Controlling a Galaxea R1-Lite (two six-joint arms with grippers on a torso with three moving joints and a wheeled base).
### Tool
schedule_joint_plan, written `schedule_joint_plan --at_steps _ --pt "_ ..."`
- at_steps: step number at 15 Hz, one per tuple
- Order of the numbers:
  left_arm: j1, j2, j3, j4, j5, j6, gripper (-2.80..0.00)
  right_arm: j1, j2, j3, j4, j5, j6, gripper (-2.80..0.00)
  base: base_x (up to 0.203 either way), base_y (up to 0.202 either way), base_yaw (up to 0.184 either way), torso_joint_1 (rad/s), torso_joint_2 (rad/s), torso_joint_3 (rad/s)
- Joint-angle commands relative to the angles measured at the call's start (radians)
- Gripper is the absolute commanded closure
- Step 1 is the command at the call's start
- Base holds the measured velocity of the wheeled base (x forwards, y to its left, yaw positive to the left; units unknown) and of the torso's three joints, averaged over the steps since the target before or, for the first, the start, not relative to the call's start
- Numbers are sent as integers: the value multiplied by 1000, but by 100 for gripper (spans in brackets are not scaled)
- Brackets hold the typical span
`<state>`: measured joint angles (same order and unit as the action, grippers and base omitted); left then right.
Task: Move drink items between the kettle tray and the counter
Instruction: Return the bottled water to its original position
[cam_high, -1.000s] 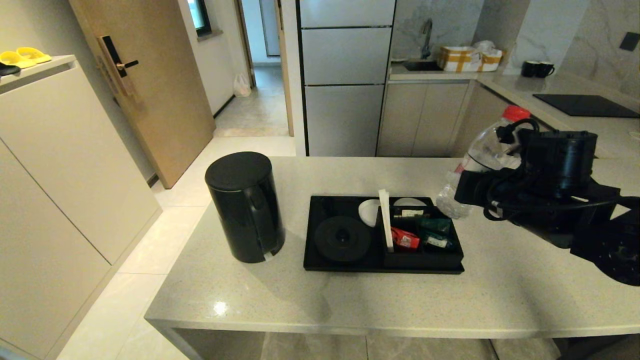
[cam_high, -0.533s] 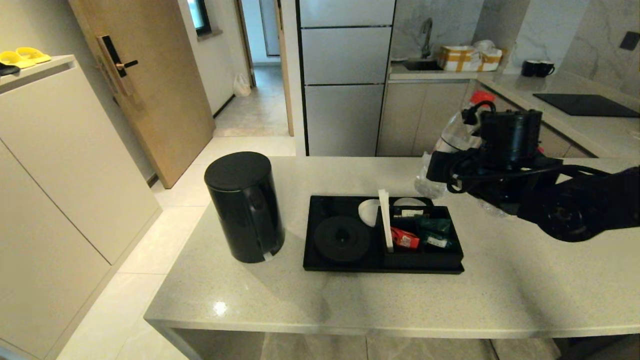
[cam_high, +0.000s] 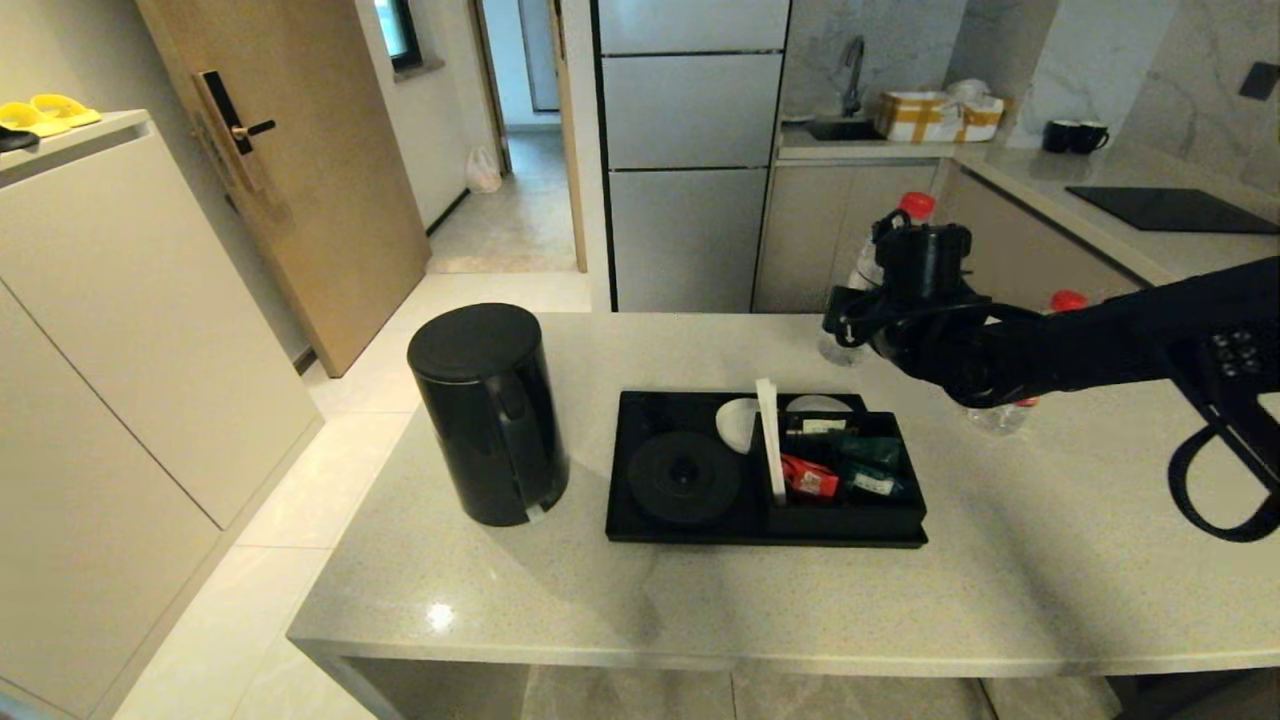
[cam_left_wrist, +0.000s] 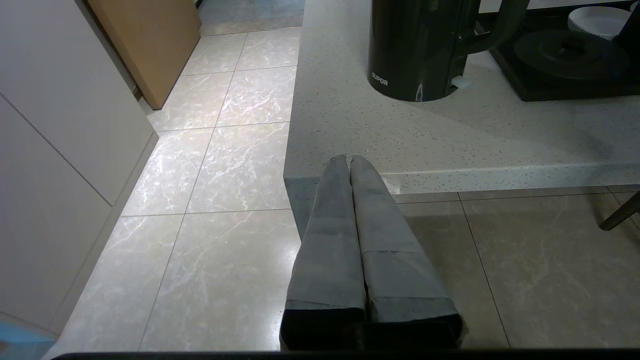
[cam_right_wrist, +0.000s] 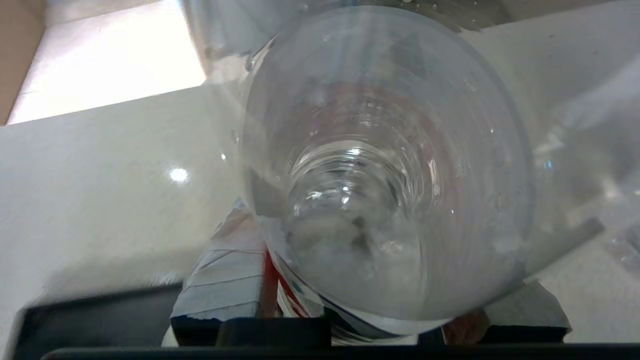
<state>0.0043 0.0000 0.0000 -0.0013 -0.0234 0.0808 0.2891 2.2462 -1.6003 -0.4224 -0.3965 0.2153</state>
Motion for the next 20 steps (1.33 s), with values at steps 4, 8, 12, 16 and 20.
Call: schedule_joint_plan --at_steps 4,8,12,16,20 --pt "0 0 1 0 0 0 0 -30 193 -179 58 -35 2 0 0 0 0 0 0 0" --pt "0 0 0 0 0 0 0 -30 223 -181 60 -36 -2 0 0 0 0 0 0 0" --pt "0 0 0 0 0 0 0 -30 225 -179 75 -35 -2 0 0 0 0 0 0 0" --pt "0 0 0 0 0 0 0 -28 231 -167 74 -35 -4 0 0 0 0 0 0 0" --pt "0 0 0 0 0 0 0 -22 233 -157 74 -35 -5 0 0 0 0 0 0 0"
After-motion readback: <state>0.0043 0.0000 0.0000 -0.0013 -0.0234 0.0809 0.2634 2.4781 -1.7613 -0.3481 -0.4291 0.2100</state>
